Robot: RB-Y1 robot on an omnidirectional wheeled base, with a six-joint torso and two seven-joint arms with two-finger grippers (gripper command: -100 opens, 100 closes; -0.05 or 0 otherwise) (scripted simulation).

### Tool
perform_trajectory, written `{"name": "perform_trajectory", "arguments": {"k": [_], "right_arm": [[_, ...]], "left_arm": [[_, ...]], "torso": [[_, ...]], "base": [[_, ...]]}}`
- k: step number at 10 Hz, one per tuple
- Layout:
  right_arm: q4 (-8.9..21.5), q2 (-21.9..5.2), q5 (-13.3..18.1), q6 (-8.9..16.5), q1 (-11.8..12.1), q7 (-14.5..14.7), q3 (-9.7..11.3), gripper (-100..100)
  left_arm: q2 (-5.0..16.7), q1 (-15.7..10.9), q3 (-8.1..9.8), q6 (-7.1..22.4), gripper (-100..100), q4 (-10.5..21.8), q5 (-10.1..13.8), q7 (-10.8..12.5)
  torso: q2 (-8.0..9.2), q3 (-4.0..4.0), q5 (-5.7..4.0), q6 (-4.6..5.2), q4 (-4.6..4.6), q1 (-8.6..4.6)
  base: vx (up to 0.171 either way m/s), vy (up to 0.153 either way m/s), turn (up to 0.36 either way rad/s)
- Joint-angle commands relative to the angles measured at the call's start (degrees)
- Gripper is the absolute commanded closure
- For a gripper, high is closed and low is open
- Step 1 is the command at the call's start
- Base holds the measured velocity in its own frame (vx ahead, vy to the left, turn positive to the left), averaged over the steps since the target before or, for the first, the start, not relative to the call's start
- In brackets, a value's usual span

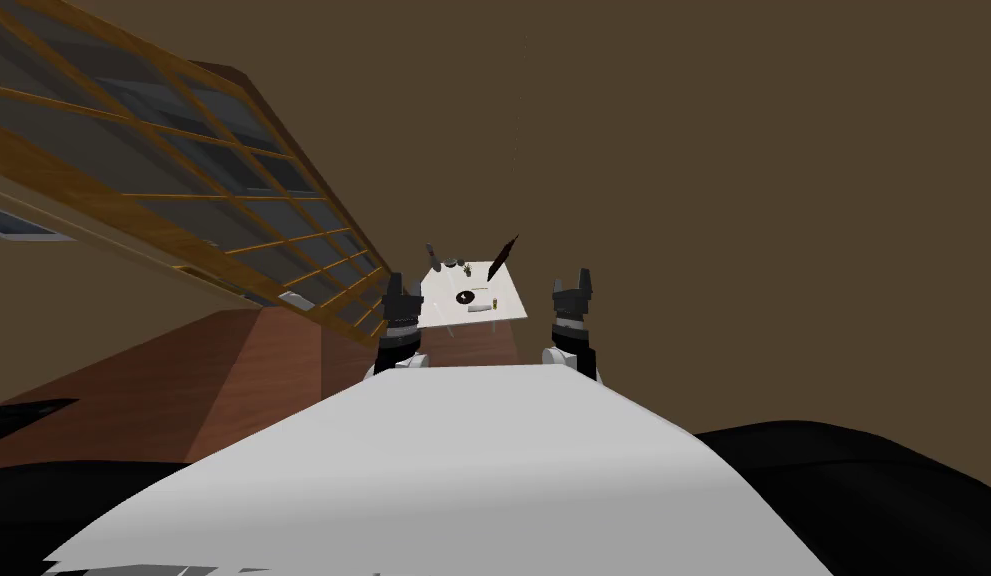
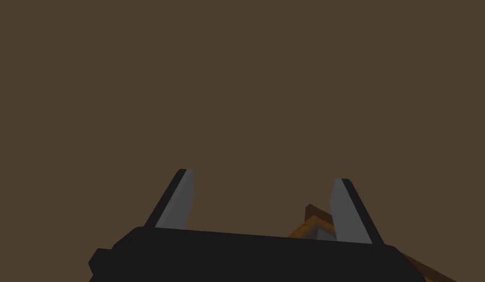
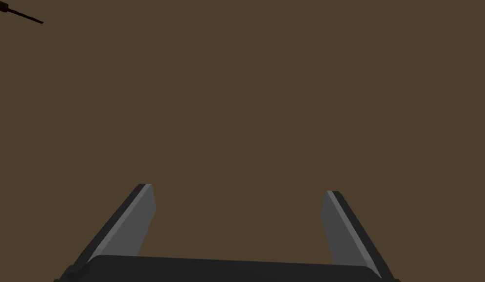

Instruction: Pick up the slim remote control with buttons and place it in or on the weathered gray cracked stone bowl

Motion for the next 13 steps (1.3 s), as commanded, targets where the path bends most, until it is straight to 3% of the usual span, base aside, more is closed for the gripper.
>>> {"name": "perform_trajectory", "arguments": {"k": [1,4,7,8,10,11,13], "right_arm": [[0.0,0.0,0.0,0.0,0.0,0.0,0.0,0],[0.0,0.0,0.0,0.0,0.0,0.0,0.0,0],[0.0,0.0,0.0,0.0,0.0,0.0,0.0,0],[0.0,0.0,0.0,0.0,0.0,0.0,0.0,0],[0.0,0.0,0.0,0.0,0.0,0.0,0.0,0],[0.0,0.0,0.0,0.0,0.0,0.0,0.0,0],[0.0,0.0,0.0,0.0,0.0,0.0,0.0,0]], "left_arm": [[1.6,-1.5,1.23,1.3,-100,1.0,-0.1,0.5],[4.3,-4.8,4.06,4.6,-100,3.8,-0.4,1.8],[7.0,-9.6,7.99,9.1,-100,8.3,-0.8,3.4],[7.0,-9.7,7.99,9.7,-100,8.3,-0.8,3.4],[8.6,-13.5,10.98,13.6,-100,12.0,-1.1,4.7],[8.6,-13.5,10.98,14.1,-100,12.3,-1.1,4.7],[10.1,-17.7,14.19,18.4,-100,16.1,-1.4,6.0]], "torso": [[0.0,0.0,0.0,0.0,0.0,0.0],[0.16,0.09,0.03,0.01,0.04,0.14],[0.15,0.09,0.04,0.02,0.03,0.18],[0.11,0.07,0.04,0.02,0.03,0.16],[0.02,0.02,0.03,0.02,0.01,0.13],[0.01,0.0,0.03,0.03,0.0,0.14],[-0.01,-0.01,0.03,0.01,0.0,0.13]], "base": [[-0.022,0.013,-0.128],[-0.047,0.03,-0.14],[-0.044,0.032,-0.194],[-0.02,0.025,-0.071],[-0.012,0.025,-0.214],[-0.009,0.026,-0.077],[-0.005,0.026,-0.248]]}}
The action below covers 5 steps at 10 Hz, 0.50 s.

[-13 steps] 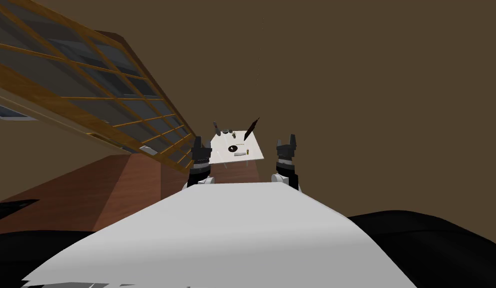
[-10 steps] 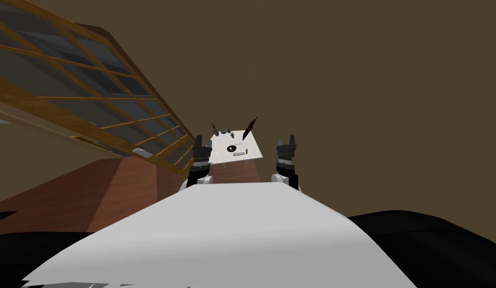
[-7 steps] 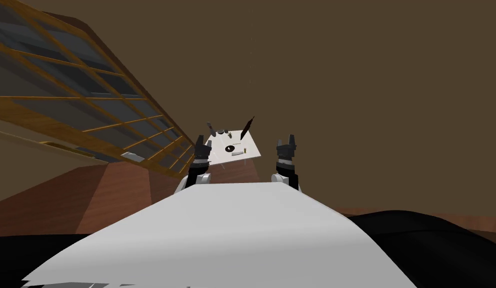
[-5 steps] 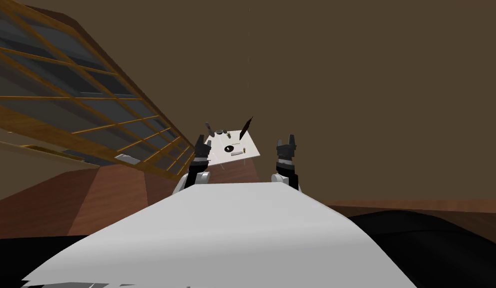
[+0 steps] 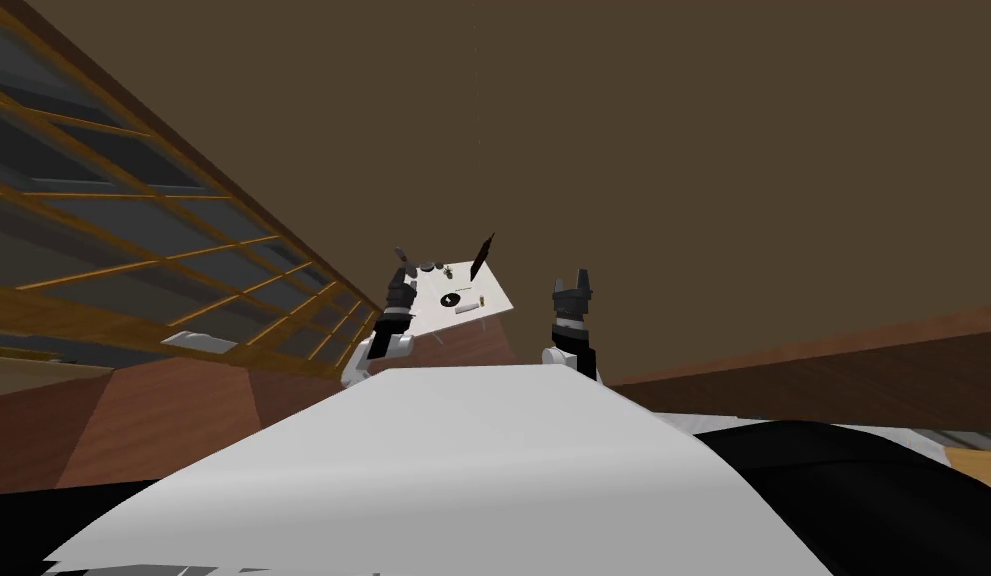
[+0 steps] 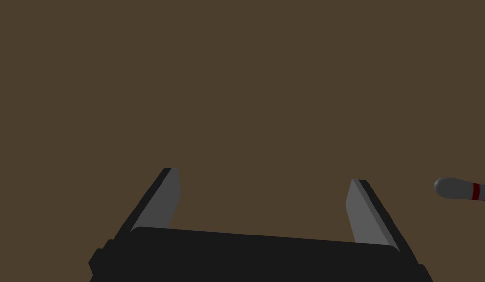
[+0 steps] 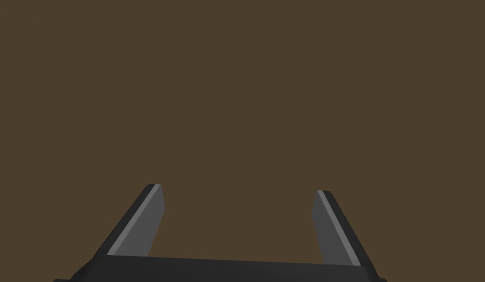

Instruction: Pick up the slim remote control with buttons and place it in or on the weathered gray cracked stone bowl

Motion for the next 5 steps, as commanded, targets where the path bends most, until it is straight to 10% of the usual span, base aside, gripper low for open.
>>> {"name": "perform_trajectory", "arguments": {"k": [1,5], "right_arm": [[0.0,0.0,0.0,0.0,0.0,0.0,0.0,0],[0.0,0.0,0.0,0.0,0.0,0.0,0.0,0]], "left_arm": [[0.2,-1.5,0.79,2.2,-100,2.0,-0.2,0.3],[1.7,-5.8,4.15,7.9,-100,7.3,-0.6,1.7]], "torso": [[0.0,0.0,0.0,0.0,0.0,0.0],[-0.06,-0.03,-0.01,-0.02,-0.01,-0.03]], "base": [[0.004,0.032,-0.062],[0.009,0.022,-0.135]]}}
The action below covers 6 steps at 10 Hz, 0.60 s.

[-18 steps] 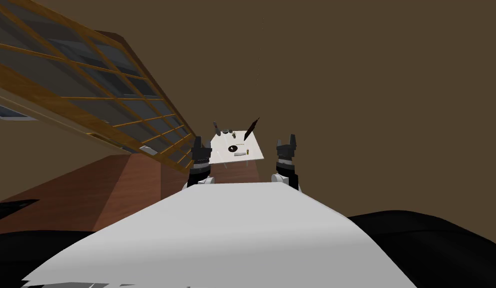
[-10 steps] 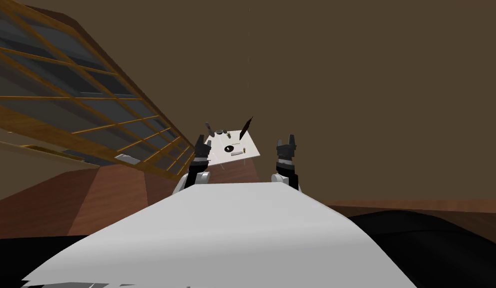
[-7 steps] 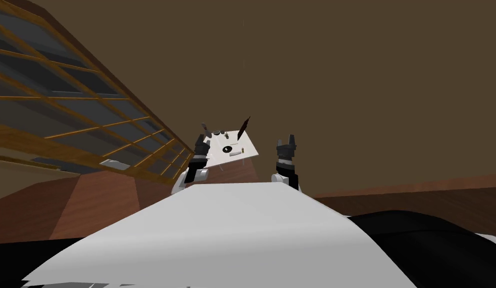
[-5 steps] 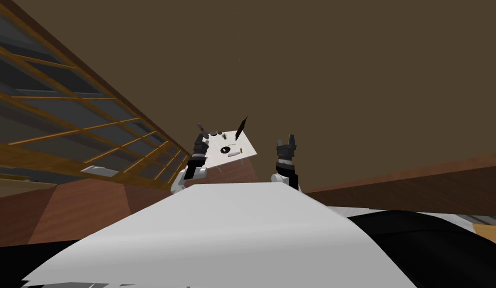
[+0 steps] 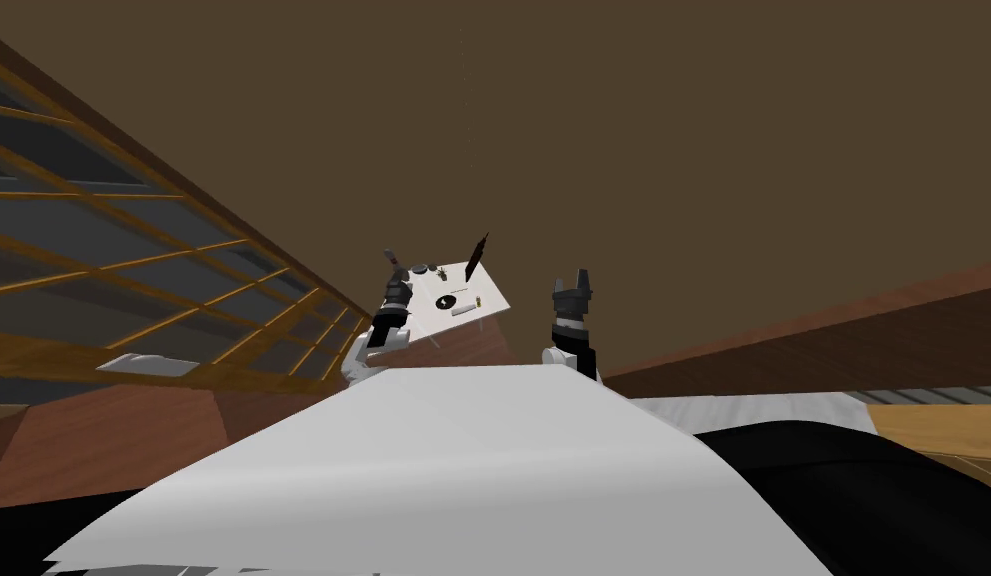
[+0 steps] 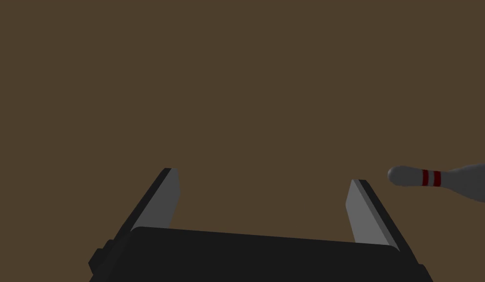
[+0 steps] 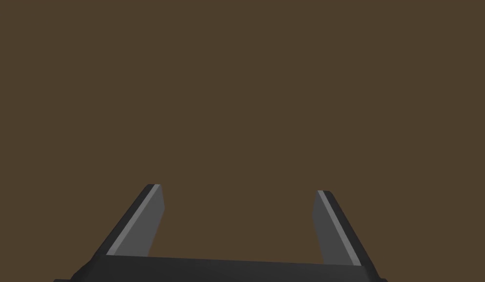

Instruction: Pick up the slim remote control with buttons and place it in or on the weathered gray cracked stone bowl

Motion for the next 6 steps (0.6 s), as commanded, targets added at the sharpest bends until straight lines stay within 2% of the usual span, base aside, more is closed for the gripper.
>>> {"name": "perform_trajectory", "arguments": {"k": [1,2,3,4,5,6], "right_arm": [[0.0,0.0,0.0,0.0,0.0,0.0,0.0,0],[0.0,0.0,0.0,0.0,0.0,0.0,0.0,0],[0.0,0.0,0.0,0.0,0.0,0.0,0.0,0],[0.0,0.0,0.0,0.0,0.0,0.0,0.0,0],[0.0,0.0,0.0,0.0,0.0,0.0,0.0,0],[0.0,0.0,0.0,0.0,0.0,0.0,0.0,0]], "left_arm": [[0.5,-2.9,1.91,2.9,-100,2.9,-0.3,0.6],[0.5,-3.0,1.91,3.5,-100,4.0,-0.3,0.6],[1.1,-5.2,3.65,6.0,-100,5.7,-0.5,1.3],[1.1,-5.2,3.65,6.7,-100,7.1,-0.5,1.3],[1.6,-7.4,5.41,8.9,-100,8.9,-0.7,2.0],[1.6,-7.4,5.41,9.8,-100,10.3,-0.7,2.0]], "torso": [[0.0,0.0,0.0,0.0,0.0,0.0],[-0.03,-0.01,0.0,0.05,0.0,0.01],[-0.01,-0.01,0.0,0.0,-0.01,0.0],[0.0,0.0,0.0,0.04,0.0,-0.01],[-0.01,0.0,0.0,0.0,0.0,-0.02],[-0.03,-0.02,-0.01,0.05,0.0,-0.02]], "base": [[0.009,0.024,-0.18],[0.008,0.023,-0.116],[0.004,0.021,-0.201],[0.005,0.02,-0.105],[0.01,0.019,-0.229],[0.01,0.023,-0.1]]}}
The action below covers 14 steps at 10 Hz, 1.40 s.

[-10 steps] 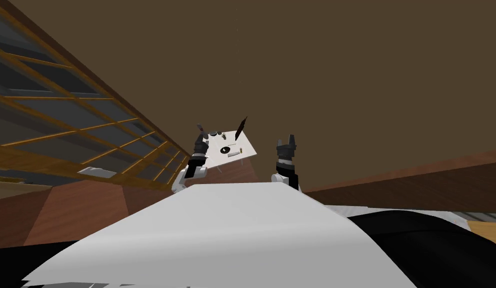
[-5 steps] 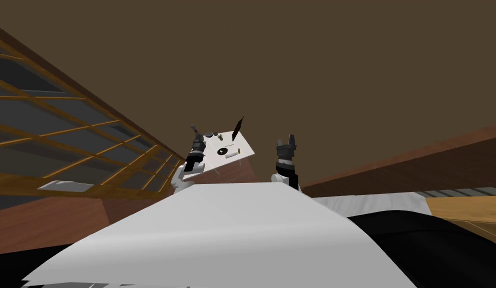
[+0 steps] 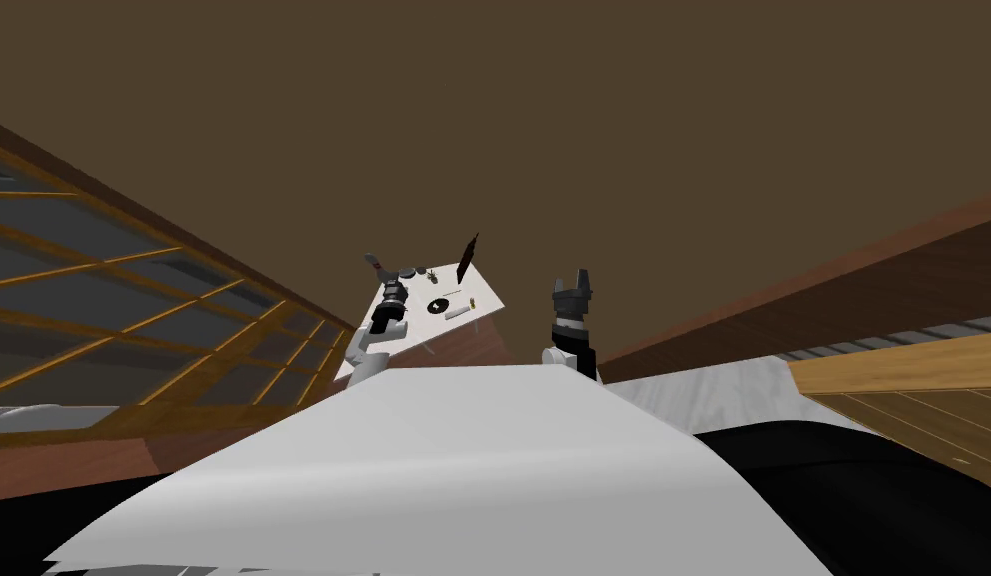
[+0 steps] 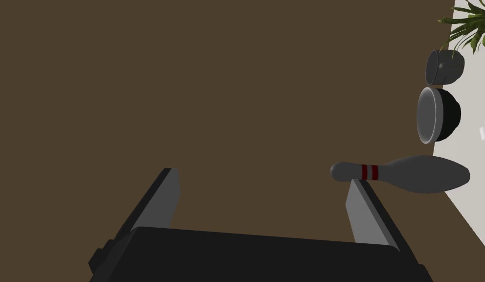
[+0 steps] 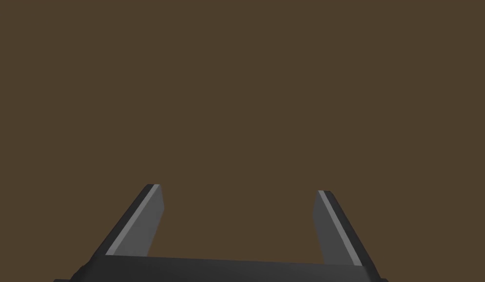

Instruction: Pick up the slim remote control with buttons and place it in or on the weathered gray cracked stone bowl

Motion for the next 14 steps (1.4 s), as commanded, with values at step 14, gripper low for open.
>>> {"name": "perform_trajectory", "arguments": {"k": [14], "right_arm": [[0.0,0.0,0.0,0.0,0.0,0.0,0.0,0]], "left_arm": [[1.8,-12.3,10.96,21.0,-100,20.3,-0.9,4.8]], "torso": [[0.03,0.02,-0.02,0.03,0.01,-0.07]], "base": [[0.005,0.018,-0.137]]}}
